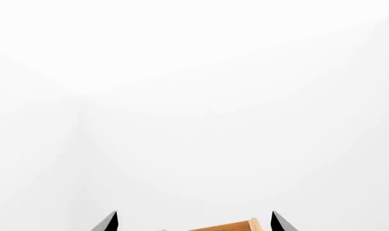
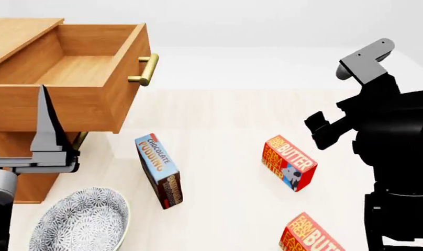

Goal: Put the butter at the front in the top drawer of the cabinet and close it.

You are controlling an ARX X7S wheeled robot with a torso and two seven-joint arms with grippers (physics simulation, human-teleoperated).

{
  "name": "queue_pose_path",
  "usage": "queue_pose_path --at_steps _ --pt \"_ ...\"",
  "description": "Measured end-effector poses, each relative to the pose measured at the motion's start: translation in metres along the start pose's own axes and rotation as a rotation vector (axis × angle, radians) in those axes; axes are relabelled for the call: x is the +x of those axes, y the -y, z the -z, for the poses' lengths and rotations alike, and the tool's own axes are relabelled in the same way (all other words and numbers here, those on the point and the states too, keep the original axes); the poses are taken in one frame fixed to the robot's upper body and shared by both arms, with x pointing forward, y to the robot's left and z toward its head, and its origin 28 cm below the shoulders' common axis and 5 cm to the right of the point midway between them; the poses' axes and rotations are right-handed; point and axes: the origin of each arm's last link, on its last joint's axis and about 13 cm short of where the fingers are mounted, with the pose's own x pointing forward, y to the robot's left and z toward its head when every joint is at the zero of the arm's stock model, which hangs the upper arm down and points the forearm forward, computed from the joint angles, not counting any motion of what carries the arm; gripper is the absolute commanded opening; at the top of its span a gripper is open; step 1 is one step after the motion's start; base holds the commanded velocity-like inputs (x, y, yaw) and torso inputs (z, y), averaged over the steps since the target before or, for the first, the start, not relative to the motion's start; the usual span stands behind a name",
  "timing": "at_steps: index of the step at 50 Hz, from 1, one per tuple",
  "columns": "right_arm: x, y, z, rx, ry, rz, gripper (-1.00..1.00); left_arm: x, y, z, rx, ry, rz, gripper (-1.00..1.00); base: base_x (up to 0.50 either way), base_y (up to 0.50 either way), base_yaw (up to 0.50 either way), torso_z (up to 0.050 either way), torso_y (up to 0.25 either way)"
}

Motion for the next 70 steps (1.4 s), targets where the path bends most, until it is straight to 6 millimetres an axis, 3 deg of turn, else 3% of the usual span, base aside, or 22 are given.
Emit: queue_pose_path --at_steps 24,44,70 --pt "0.038 0.012 -0.005 -0.002 -0.113 -0.057 1.00 0.001 0.006 -0.003 -0.015 -0.006 0.013 1.00 0.00 0.00 0.00 0.000 0.000" --pt "0.065 0.005 -0.004 -0.029 -0.135 -0.114 1.00 -0.001 0.008 -0.002 -0.020 -0.019 0.022 1.00 0.00 0.00 0.00 0.000 0.000" --pt "0.091 -0.007 0.025 -0.012 -0.192 -0.163 1.00 0.000 0.009 0.002 -0.026 -0.030 0.024 1.00 0.00 0.00 0.00 0.000 0.000"
